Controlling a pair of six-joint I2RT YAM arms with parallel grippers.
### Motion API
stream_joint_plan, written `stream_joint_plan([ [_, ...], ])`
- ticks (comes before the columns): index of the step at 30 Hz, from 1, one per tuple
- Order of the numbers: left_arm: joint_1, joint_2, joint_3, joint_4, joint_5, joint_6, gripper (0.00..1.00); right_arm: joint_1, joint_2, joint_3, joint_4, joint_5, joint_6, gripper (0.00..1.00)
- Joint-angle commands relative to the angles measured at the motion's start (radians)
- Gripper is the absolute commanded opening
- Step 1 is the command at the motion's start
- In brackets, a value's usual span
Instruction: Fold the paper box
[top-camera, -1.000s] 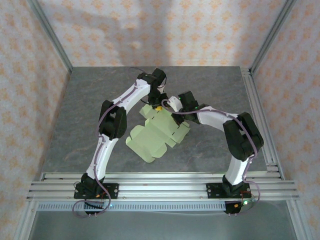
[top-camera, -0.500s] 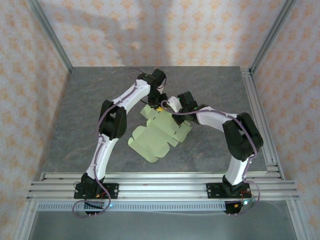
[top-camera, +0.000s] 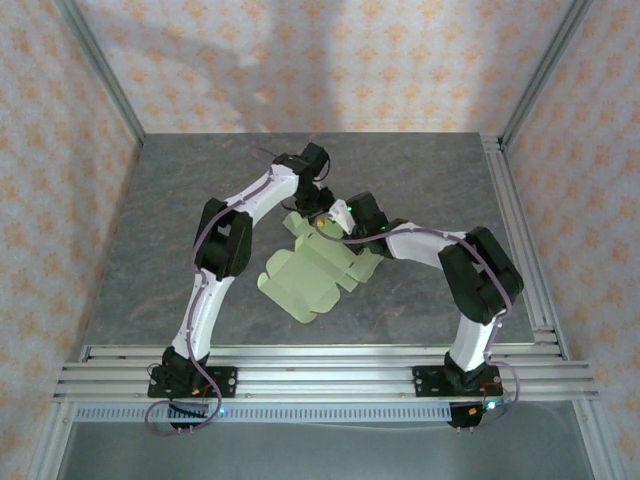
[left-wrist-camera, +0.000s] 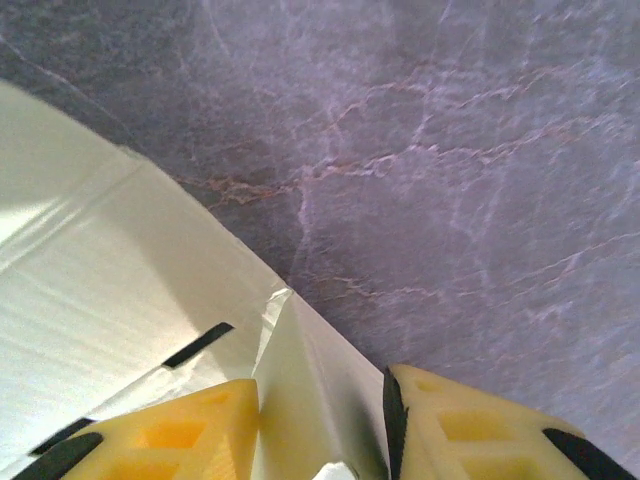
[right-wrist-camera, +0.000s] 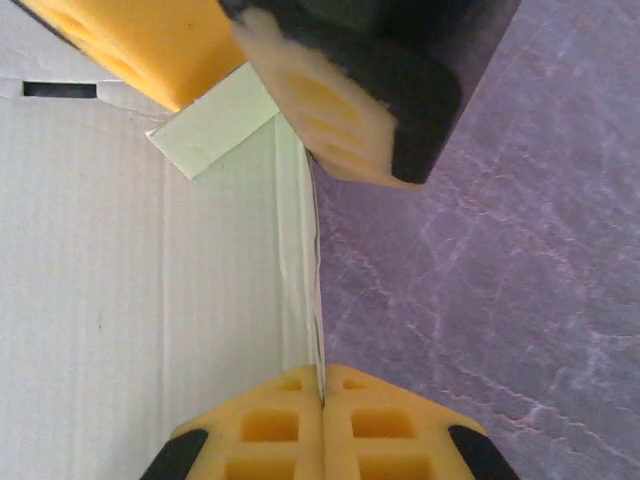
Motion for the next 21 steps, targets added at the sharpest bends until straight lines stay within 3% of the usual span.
stream_joint_plan([
  [1, -0.024, -0.061, 0.0, 0.044, 0.026, -0.09, 0.38, 0.012, -0.02, -0.008, 0.12, 0.051, -0.025, 0.0],
  [6, -0.025, -0.047, 0.004, 0.053, 0.028, -0.124, 0.31, 0.014, -0.021, -0.016, 0.135, 0.055, -0.025, 0.0],
  [10, -0.026, -0.044, 0.01, 0.049, 0.029, -0.129, 0.2, 0.013, -0.02, -0.017, 0.128, 0.048, -0.025, 0.0],
  [12, -0.026, -0.042, 0.018, 0.039, 0.025, -0.123, 0.19, 0.014, -0.02, -0.019, 0.126, 0.045, -0.025, 0.0],
  [14, -0.026, -0.045, 0.022, 0.028, 0.016, -0.114, 0.23, 0.013, -0.02, -0.016, 0.125, 0.046, -0.023, 0.0],
  [21, -0.02, -0.103, 0.009, -0.03, -0.052, -0.051, 0.48, -0.013, -0.023, -0.006, 0.099, 0.002, 0.011, 0.0],
])
